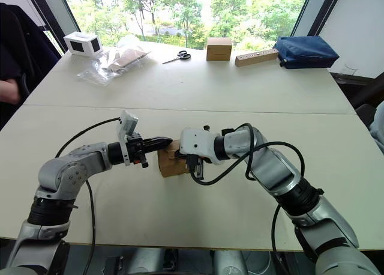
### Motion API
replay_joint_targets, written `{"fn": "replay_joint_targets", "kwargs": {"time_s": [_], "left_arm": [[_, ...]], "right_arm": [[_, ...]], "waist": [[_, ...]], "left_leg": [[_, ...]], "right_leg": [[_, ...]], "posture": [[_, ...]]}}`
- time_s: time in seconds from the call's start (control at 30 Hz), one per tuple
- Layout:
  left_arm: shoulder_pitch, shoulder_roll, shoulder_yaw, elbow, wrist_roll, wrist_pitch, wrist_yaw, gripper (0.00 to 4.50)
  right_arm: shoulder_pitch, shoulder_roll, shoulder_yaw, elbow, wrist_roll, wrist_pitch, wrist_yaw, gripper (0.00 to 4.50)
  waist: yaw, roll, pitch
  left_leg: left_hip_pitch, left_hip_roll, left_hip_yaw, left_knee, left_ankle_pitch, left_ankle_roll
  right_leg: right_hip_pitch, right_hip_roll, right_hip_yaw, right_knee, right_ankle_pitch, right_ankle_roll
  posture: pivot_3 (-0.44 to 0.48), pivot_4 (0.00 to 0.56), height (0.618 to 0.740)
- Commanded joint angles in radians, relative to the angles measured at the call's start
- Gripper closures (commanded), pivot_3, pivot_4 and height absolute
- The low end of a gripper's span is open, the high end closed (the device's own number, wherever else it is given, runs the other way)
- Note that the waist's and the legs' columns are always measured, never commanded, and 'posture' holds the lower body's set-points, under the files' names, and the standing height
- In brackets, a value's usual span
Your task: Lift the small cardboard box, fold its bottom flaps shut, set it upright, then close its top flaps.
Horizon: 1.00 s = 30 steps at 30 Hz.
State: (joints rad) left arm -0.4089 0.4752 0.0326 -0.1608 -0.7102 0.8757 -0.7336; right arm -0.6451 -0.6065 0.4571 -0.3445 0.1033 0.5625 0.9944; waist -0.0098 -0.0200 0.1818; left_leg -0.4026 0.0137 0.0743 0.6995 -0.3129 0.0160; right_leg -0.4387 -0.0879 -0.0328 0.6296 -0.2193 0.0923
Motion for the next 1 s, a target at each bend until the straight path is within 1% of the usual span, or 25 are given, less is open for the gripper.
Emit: {"fn": "replay_joint_targets", "kwargs": {"time_s": [0.03, 0.33, 0.8, 0.93, 1.0], "left_arm": [[0.006, -0.004, 0.011, 0.005, -0.002, 0.007, 0.009, 4.37], [0.000, -0.020, 0.055, 0.006, -0.064, 0.057, 0.020, 4.37], [-0.005, -0.027, 0.069, 0.017, -0.095, 0.099, 0.045, 4.37], [-0.005, -0.029, 0.070, 0.019, -0.094, 0.098, 0.050, 4.37], [-0.006, -0.030, 0.070, 0.019, -0.096, 0.099, 0.050, 4.37]], "right_arm": [[-0.010, 0.009, -0.018, -0.037, 0.007, -0.002, 0.003, 4.50], [-0.008, 0.012, 0.004, 0.011, -0.040, -0.039, -0.007, 4.50], [-0.010, 0.024, 0.011, 0.040, -0.111, -0.092, -0.008, 4.50], [0.000, 0.030, -0.050, -0.031, -0.022, -0.029, 0.021, 4.50], [0.003, 0.022, -0.054, -0.054, -0.008, -0.014, 0.031, 4.50]], "waist": [[0.000, 0.000, 0.000], [-0.001, 0.000, 0.000], [-0.001, 0.000, 0.000], [-0.001, 0.000, 0.000], [-0.001, 0.000, 0.000]], "left_leg": [[0.000, 0.000, 0.000, 0.000, 0.000, 0.000], [0.000, 0.000, 0.000, 0.000, 0.000, 0.000], [0.000, 0.000, 0.000, 0.000, 0.001, -0.001], [0.000, 0.000, 0.000, 0.000, 0.001, -0.002], [0.000, 0.000, 0.000, 0.000, 0.001, -0.002]], "right_leg": [[0.000, 0.000, 0.000, 0.000, 0.000, 0.000], [0.000, 0.000, 0.000, 0.000, 0.000, 0.000], [0.000, 0.000, 0.000, 0.000, 0.000, 0.000], [0.000, 0.000, 0.000, 0.000, 0.000, 0.000], [0.000, 0.000, 0.000, 0.000, 0.000, 0.000]], "posture": [[0.000, 0.150, 0.740], [0.000, 0.150, 0.740], [0.000, 0.150, 0.740], [0.000, 0.150, 0.740], [0.000, 0.150, 0.740]]}}
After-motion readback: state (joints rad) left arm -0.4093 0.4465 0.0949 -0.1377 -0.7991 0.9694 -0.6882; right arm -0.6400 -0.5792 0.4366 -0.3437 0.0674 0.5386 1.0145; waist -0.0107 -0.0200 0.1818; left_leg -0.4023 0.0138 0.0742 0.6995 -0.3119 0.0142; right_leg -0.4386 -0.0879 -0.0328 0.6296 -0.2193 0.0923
